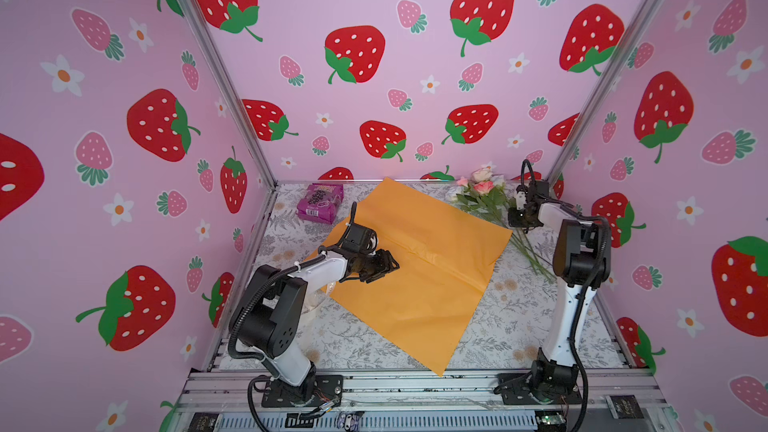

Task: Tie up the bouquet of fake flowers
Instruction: 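Grasp a rose stem with right gripper while left gripper holds the sheet, then carry the white rose with right gripper and lay it on the orange sheet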

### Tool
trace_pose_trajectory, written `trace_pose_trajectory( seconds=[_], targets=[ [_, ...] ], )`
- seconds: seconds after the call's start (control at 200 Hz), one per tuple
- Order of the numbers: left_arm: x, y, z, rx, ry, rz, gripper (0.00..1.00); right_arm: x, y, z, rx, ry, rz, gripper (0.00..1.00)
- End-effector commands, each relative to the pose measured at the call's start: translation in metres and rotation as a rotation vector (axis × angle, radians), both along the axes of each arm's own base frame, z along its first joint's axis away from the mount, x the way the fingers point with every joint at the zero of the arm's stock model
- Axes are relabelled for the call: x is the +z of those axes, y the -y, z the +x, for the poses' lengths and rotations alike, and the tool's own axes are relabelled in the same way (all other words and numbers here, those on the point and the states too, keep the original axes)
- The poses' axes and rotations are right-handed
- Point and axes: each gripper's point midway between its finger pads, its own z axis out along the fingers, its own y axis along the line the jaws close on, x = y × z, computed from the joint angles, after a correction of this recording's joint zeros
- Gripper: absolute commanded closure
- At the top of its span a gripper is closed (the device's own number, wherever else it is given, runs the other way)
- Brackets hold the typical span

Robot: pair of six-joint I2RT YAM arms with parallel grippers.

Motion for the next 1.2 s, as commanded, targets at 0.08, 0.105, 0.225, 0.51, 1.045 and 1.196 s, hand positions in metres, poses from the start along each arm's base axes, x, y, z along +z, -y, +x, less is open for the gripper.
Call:
trace_pose_trajectory(
  seconds=[0.08,0.105,0.225,0.51,1.045,1.196],
  targets=[
    [0.036,-0.004,0.013,0.017,0.096,0.004,0.36,0.020,0.009,-0.002,0.030,0.026,-0.096,0.95],
    [0.039,-0.006,0.013,0.021,0.104,0.007,0.36,0.028,0.009,0.000,0.037,0.048,-0.109,0.96],
    [0.057,-0.019,0.015,0.062,0.160,0.050,0.36,0.079,0.014,0.005,0.068,0.188,-0.220,0.97],
    [0.089,-0.070,0.006,0.238,0.273,0.134,0.35,0.171,0.013,-0.017,0.123,0.512,-0.493,0.96],
    [0.084,-0.142,-0.019,0.458,0.227,0.154,0.32,0.192,-0.198,-0.061,0.164,0.252,0.519,0.99],
    [0.083,-0.145,-0.025,0.456,0.211,0.125,0.32,0.154,-0.287,-0.078,0.152,0.106,0.638,0.99]
  ],
)
